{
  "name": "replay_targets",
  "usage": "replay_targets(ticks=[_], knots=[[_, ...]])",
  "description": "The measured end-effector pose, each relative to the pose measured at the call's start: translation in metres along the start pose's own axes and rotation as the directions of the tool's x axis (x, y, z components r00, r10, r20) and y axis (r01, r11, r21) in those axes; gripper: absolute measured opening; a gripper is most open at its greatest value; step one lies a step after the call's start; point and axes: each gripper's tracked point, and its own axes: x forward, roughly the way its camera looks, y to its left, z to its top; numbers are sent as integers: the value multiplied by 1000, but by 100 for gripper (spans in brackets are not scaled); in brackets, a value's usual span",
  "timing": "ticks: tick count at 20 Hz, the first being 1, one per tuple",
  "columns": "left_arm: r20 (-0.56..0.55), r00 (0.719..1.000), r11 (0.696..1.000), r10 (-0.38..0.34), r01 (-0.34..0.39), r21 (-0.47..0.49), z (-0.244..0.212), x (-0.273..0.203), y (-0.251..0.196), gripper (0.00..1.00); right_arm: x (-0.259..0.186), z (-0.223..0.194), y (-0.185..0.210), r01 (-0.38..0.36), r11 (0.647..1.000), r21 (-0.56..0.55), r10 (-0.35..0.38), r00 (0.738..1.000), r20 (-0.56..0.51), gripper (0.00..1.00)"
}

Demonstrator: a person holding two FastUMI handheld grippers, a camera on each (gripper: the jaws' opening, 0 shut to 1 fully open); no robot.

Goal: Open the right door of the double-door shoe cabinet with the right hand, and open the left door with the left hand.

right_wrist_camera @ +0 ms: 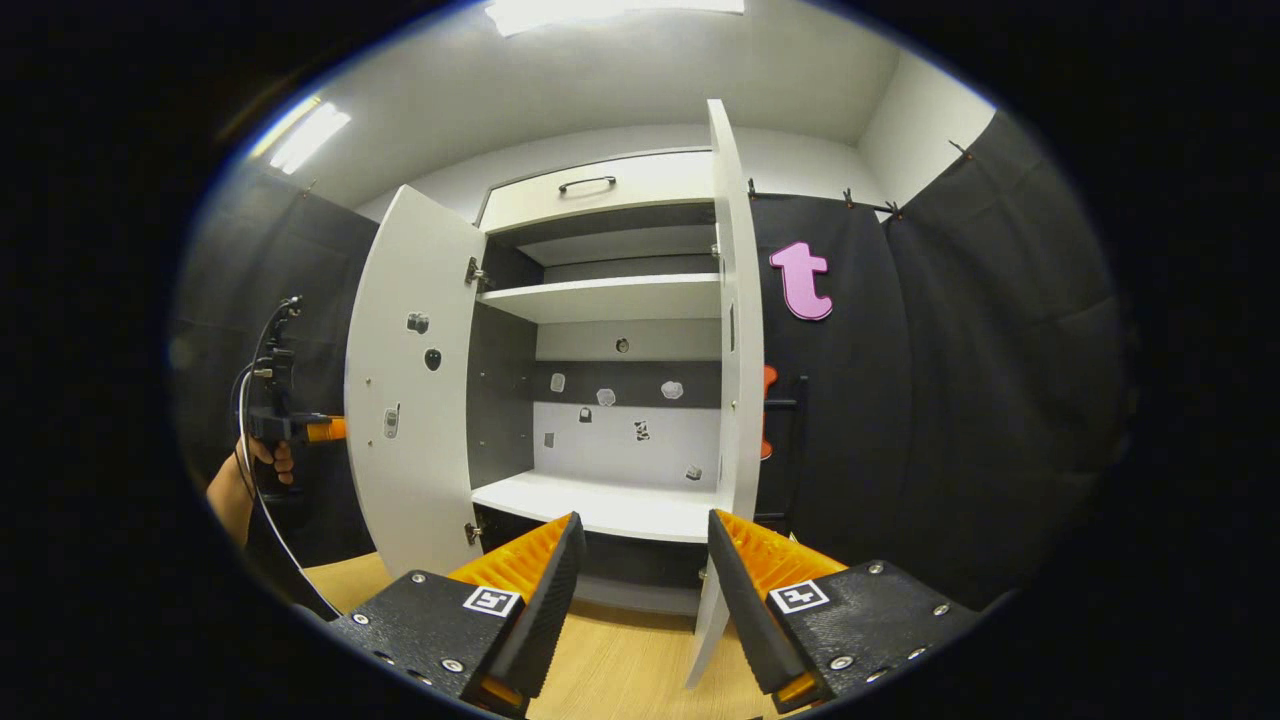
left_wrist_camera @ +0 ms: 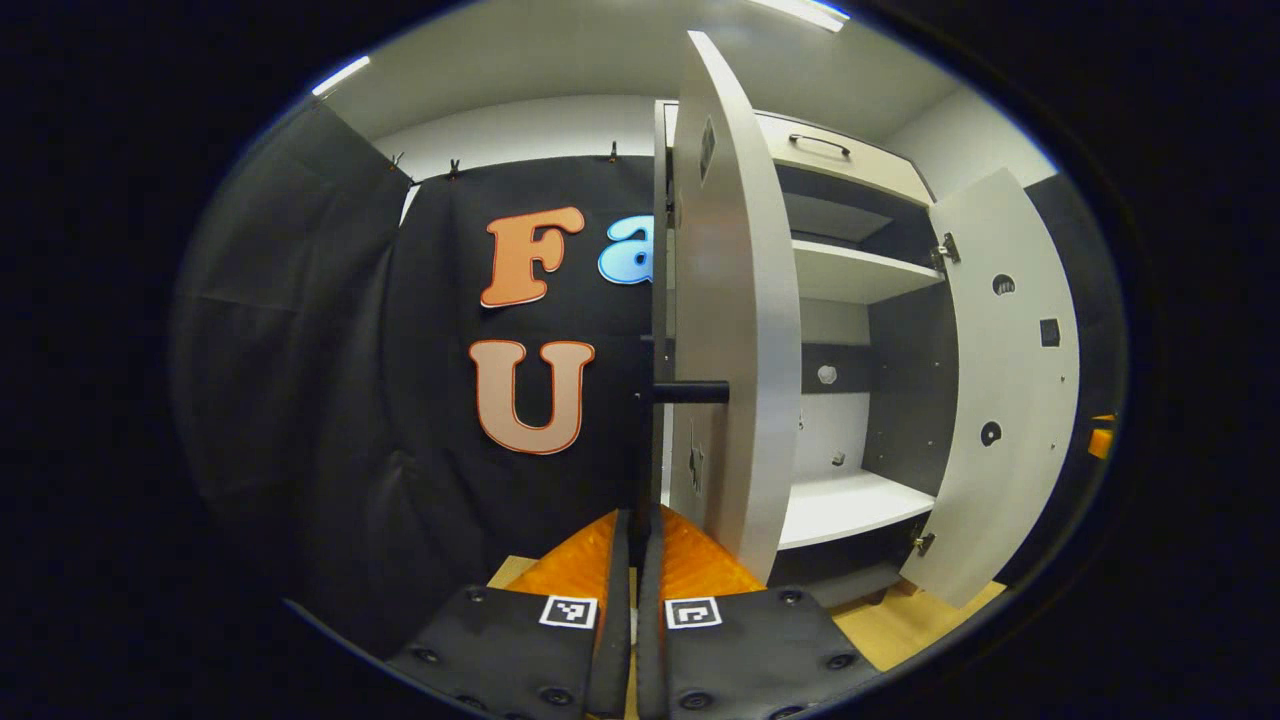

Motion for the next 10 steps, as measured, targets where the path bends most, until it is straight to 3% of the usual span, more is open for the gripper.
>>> replay_targets(ticks=[1, 2, 4, 7, 10], knots=[[1, 1000, 1000, 0, 0, -2, 0, -3, 0, 11, 0, 2, 2, 1, 1000, -9, -1, 1000, 9, 76], [-1, 1000, 1000, 14, -14, 11, -1, -9, 1, 4, 0, 2, 4, -1, 1000, -16, 1, 1000, 14, 76], [46, 998, 998, 32, -34, 58, 11, -26, -1, 13, 0, 3, 8, -10, 1000, -27, 10, 1000, 15, 76], [151, 988, 996, 29, -40, 75, 51, -52, -8, 12, -2, 5, 11, -19, 999, -33, 19, 1000, 23, 76], [179, 984, 999, -21, 13, 45, 58, -78, -39, 12, -7, 7, 11, -18, 999, -31, 19, 999, 31, 78]])
